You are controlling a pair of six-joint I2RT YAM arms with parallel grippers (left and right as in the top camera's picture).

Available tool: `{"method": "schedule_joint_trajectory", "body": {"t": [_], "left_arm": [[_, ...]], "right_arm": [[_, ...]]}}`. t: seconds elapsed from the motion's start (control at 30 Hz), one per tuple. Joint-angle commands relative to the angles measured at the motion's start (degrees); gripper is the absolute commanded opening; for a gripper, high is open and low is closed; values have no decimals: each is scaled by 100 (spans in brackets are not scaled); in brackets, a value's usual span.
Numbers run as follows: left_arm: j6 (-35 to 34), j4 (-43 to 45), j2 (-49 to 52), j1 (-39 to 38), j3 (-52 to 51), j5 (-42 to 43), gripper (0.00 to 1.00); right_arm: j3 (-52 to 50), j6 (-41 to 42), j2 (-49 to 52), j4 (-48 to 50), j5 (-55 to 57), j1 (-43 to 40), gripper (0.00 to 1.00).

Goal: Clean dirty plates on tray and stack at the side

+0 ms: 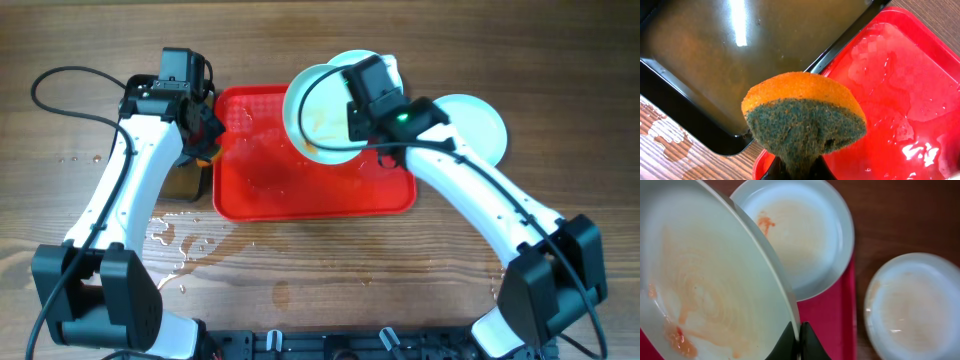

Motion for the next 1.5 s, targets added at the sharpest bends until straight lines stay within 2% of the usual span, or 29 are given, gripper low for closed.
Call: {"method": "schedule_joint_trajectory", "body": {"t": [0.0, 0.2, 0.57, 0.93, 1.1, 1.3, 1.47], "left_arm": [[52, 33, 151, 9, 52, 81, 4], [55, 52, 310, 9, 52, 153, 4], [52, 92, 472, 9, 52, 214, 4], [52, 216, 472, 9, 50, 658, 4], [52, 448, 472, -2, 20, 1220, 4], [24, 1231, 472, -289, -367, 1589, 4], [-203, 2170, 503, -737, -846, 1556, 4]], "right_arm": [[33, -348, -35, 31, 1899, 505, 4], [33, -343, -35, 9, 3447, 1180, 4], [33, -291, -35, 166, 4487, 1843, 4], [22, 702, 195, 212, 3001, 1834, 4], [20, 1073, 455, 251, 1357, 1628, 4], [22, 1169, 691, 271, 492, 1185, 4], [20, 1178, 702, 297, -46, 940, 4]]}}
